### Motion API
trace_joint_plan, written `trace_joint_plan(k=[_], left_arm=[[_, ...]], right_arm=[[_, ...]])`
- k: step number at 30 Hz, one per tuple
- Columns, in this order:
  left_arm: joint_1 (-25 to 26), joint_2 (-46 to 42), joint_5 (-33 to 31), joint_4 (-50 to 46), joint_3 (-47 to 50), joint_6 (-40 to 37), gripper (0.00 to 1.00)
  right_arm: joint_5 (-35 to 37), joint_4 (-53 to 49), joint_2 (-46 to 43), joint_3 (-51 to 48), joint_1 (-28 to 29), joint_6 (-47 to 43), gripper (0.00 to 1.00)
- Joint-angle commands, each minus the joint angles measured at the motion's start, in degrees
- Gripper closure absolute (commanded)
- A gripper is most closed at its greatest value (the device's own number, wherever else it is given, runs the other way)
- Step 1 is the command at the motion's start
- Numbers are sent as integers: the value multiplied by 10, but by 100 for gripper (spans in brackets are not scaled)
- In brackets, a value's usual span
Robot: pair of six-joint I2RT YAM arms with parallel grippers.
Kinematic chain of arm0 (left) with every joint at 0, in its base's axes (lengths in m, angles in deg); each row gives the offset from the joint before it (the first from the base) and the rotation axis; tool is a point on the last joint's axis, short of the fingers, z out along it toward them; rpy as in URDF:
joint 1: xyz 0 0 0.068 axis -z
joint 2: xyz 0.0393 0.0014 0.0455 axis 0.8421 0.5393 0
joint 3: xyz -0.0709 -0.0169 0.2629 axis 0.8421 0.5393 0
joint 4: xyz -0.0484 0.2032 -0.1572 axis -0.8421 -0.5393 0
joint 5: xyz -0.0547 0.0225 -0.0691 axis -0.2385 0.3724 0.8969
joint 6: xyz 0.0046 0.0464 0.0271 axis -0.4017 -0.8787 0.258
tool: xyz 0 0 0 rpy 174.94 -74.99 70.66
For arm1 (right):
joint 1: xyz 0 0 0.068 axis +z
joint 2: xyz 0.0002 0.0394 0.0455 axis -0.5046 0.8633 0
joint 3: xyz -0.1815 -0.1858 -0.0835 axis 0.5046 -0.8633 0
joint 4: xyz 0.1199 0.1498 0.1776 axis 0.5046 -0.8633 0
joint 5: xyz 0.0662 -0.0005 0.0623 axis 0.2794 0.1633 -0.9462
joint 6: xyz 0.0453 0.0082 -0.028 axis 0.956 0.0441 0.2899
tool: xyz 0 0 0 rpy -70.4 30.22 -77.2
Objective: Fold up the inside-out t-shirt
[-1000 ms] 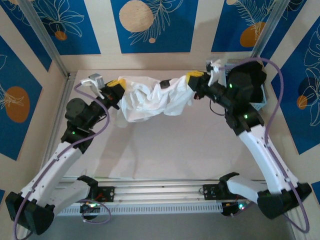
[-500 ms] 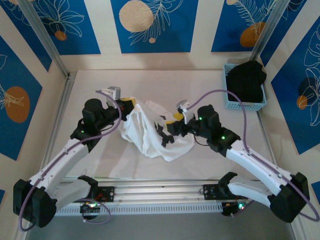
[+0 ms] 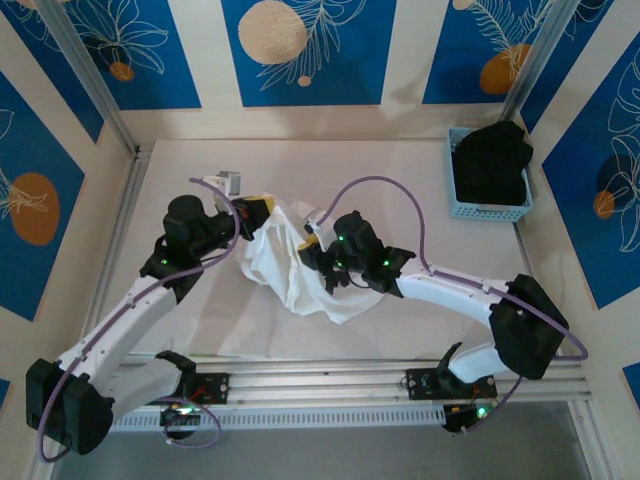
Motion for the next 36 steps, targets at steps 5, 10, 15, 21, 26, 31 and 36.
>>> trace_joint_plan(k=[5, 10, 15, 21, 26, 31, 36], left_arm=[[-7, 3, -112, -18, -88, -49, 100], [-7, 66, -97, -34, -225, -98, 100], [-6, 123, -34, -77, -371, -109, 100], [5, 184, 57, -107, -485, -113, 100], [47, 247, 129, -118, -497, -121, 100], [58, 250, 124, -99, -450, -123, 100], [70, 269, 152, -89, -434, -121, 100]], right_arm=[[-102, -9, -114, 5, -20, 7, 100], [-186, 42, -99, 50, -2, 72, 100], [-160, 30, -92, 119, 29, 56, 100], [-164, 73, -115, 90, 25, 74, 100], [-176, 101, -93, 72, 38, 103, 97], [-124, 79, -128, 9, 24, 112, 98], [-123, 13, -171, -37, 13, 88, 86]])
